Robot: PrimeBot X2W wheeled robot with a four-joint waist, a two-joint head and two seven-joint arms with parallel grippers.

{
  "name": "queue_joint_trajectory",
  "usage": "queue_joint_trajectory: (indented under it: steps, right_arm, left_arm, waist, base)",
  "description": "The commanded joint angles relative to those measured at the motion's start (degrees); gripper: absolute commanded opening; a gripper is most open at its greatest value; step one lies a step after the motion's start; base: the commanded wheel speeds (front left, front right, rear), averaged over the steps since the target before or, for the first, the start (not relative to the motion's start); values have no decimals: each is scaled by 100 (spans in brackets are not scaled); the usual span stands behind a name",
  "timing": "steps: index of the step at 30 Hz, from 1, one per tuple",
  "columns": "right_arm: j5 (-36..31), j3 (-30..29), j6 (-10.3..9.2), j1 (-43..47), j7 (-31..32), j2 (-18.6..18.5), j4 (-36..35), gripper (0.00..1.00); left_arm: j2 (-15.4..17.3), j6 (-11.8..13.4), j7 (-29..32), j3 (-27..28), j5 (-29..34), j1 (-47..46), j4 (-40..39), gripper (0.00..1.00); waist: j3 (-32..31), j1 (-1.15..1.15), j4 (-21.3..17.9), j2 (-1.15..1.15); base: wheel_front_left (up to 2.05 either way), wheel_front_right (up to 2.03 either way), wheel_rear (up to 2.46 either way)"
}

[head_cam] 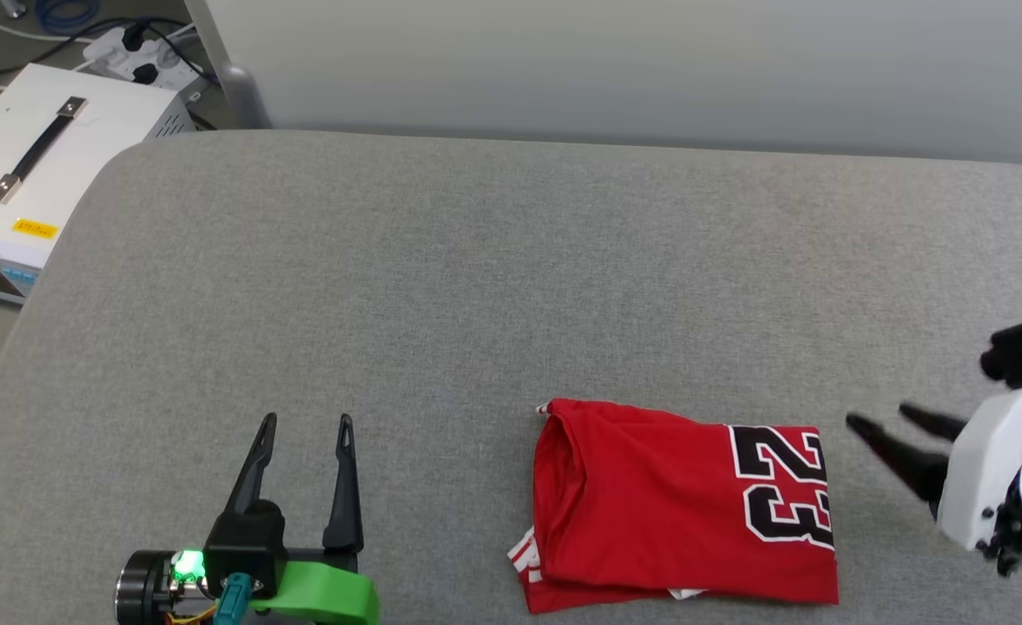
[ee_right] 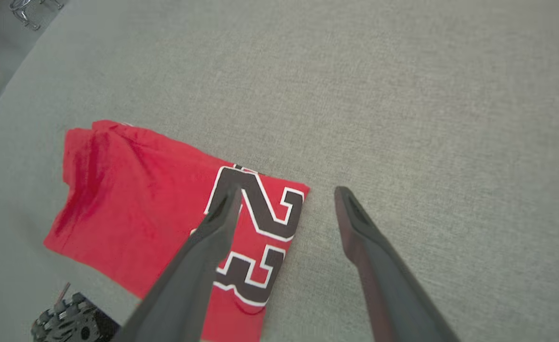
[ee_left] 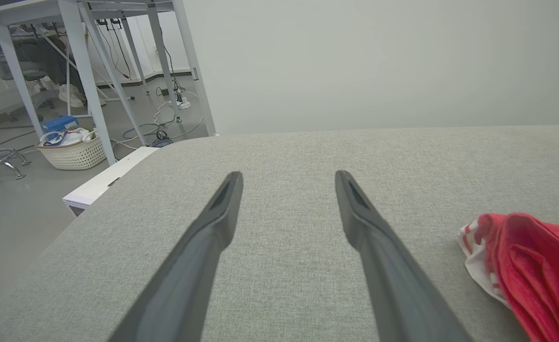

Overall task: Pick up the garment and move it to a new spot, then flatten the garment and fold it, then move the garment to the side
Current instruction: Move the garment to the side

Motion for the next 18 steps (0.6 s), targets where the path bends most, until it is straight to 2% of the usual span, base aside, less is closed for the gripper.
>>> queue_joint_trajectory:
  steps: [1, 4, 8, 18]
  right_arm:
    - [161, 78, -3, 116, 203, -43, 48, 100]
    - [412, 199, -3, 235, 595, -94, 161, 100]
    - [568, 334, -3, 271, 800, -52, 427, 100]
    - [882, 839, -3, -148, 579, 322, 1221, 100]
  left_arm:
    - [-10, -24, -34, -11, -45, -127, -15, 100]
    - [-23, -33, -34, -44, -45, -187, -17, 100]
    - [-37, -45, -34, -77, -43, -286, -6, 100]
    - [-51, -100, -34, -126, -18, -515, 9, 100]
  waist:
    - [77, 0, 46, 0]
    - [182, 0, 91, 0]
    - [331, 0, 143, 0]
    - [710, 0, 286, 0]
  base:
    - [0, 0, 0]
    - [0, 0, 0]
    - [0, 0, 0]
    - [0, 0, 0]
